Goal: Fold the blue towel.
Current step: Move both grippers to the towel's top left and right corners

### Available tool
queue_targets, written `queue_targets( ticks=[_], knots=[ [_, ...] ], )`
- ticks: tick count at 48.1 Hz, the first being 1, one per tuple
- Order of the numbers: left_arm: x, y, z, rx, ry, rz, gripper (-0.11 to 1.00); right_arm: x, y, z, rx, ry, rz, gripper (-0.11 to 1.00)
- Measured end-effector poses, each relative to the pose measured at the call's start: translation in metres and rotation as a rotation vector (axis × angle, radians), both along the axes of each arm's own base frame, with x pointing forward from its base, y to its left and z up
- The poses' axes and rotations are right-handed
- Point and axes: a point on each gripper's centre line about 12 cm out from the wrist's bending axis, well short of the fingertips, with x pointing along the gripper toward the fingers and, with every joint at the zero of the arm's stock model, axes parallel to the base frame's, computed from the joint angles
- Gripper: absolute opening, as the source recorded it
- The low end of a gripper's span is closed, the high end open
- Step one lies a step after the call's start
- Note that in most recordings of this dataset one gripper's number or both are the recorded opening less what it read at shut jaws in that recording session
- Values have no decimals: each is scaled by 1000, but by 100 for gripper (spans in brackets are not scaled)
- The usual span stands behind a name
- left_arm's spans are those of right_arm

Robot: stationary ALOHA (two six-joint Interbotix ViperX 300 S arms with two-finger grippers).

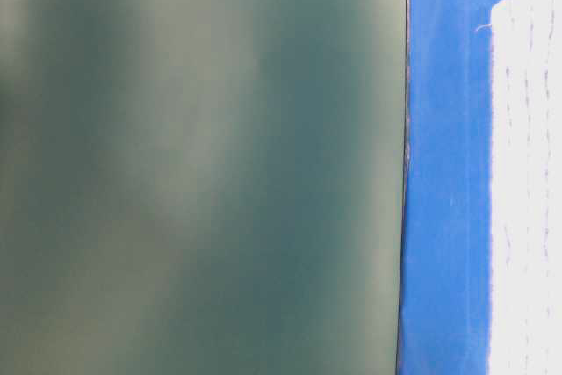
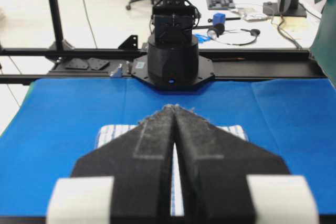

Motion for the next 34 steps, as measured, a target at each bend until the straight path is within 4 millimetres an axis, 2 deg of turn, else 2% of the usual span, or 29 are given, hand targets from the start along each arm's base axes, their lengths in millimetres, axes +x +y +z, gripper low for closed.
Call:
queue_targets(
  ticks=[5, 11, 16, 31, 34],
  knots=[
    [0, 1, -3, -48, 23, 7, 0, 3, -4, 0, 0, 14, -18, 2],
    [0, 8, -12, -57, 79, 39, 0, 13, -17, -5, 11, 89, -80, 2],
    [-2, 16, -24, -68, 136, 85, 0, 26, -29, -21, 29, 189, -127, 2],
    [-13, 40, -77, -124, 298, 218, 1, 69, -56, -84, 94, 474, -211, 3],
    [-13, 44, -88, -144, 336, 245, 8, 76, -65, -94, 111, 516, -236, 14]
  ],
)
